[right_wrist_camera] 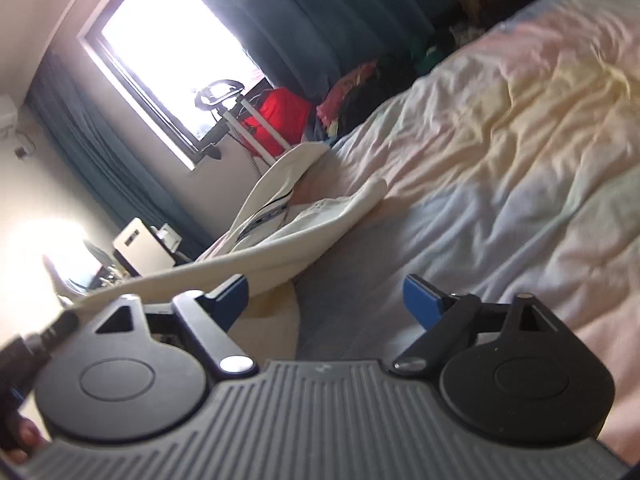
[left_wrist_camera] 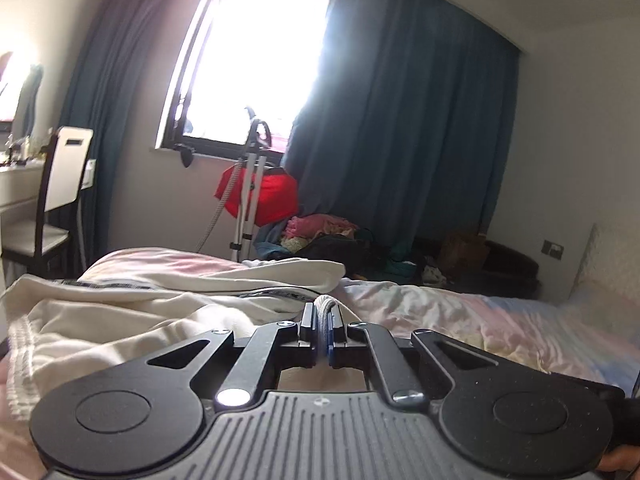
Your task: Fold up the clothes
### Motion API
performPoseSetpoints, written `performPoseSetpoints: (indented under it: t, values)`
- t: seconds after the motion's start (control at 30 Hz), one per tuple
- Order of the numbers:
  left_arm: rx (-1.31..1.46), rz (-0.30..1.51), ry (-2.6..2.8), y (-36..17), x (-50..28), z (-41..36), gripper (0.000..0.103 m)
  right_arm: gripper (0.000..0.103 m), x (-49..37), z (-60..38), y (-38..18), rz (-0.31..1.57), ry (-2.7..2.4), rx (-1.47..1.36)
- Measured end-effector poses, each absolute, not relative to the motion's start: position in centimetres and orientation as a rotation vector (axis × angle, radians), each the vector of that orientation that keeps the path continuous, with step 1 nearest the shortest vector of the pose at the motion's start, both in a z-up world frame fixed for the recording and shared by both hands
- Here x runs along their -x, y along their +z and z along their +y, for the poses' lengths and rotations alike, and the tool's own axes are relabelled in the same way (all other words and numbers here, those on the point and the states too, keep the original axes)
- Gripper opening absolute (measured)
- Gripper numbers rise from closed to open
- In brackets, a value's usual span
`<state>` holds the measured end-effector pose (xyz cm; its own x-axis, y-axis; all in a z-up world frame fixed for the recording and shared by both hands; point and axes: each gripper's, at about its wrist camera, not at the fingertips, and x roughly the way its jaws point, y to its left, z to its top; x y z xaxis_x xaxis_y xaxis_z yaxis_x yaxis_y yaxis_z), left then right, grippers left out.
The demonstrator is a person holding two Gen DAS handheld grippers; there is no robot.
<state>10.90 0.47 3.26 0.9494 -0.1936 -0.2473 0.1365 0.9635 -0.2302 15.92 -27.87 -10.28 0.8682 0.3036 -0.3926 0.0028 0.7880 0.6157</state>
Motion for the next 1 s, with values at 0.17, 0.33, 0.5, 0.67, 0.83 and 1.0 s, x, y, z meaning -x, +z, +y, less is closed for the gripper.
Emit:
performPoseSetpoints:
  t: [0.17,0.33,0.5,0.67,0.83,1.0]
  values:
    - [0.384,0.272,-0.158,3.1,-10.8,4.0,0.005,0.070,-14.6,-27.4,-11.2,0.568,0.267,-0.799]
    - [0.368,0.224,-0.185,2.3,-11.0,4.2,0.006,0.071,-16.6,-26.3,-13.5,0.628,0.339,-0.967]
    - [0.441,0.255,-0.218,0.7,-12.5,5.0,0.006,0.080,-22.0,-25.0,-15.3,0.642,0.370,-1.072]
    - [0.421,0.197,-0.234,-0.4,-14.1,6.6,0.007,0.078,-29.6,-21.8,-17.0,0.676,0.269,-1.025]
    - [0.429,0.225,-0.251,-2.6,-16.4,7.0,0.008,0.010,-32.9,-20.5,-16.5,0.612,0.110,-0.921]
    - [0.532,0.318,-0.357,-3.9,-17.8,6.3,0.010,0.008,-31.8,-24.2,-12.4,0.447,0.011,-0.800]
